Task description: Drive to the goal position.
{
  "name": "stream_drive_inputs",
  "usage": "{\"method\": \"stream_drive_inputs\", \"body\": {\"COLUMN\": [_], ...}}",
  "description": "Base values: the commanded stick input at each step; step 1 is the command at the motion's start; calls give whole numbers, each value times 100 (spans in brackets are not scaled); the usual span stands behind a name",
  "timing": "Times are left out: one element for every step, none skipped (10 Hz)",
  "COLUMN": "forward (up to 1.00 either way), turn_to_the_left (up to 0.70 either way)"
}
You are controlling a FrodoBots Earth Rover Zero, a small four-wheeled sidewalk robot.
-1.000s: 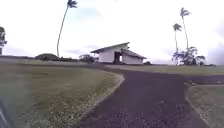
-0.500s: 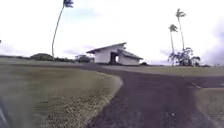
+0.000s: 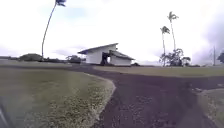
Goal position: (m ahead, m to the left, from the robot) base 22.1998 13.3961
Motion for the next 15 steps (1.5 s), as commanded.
{"method": "stream_drive_inputs", "body": {"forward": [85, 85, 85, 85, 85, 85, 85, 85, 85, 85, 85, 85, 85, 85, 85], "turn_to_the_left": [-34, -34, -34, -34, -29, -11, 0, 0, 0, 0, 0, 0, 0, 0, 0]}}
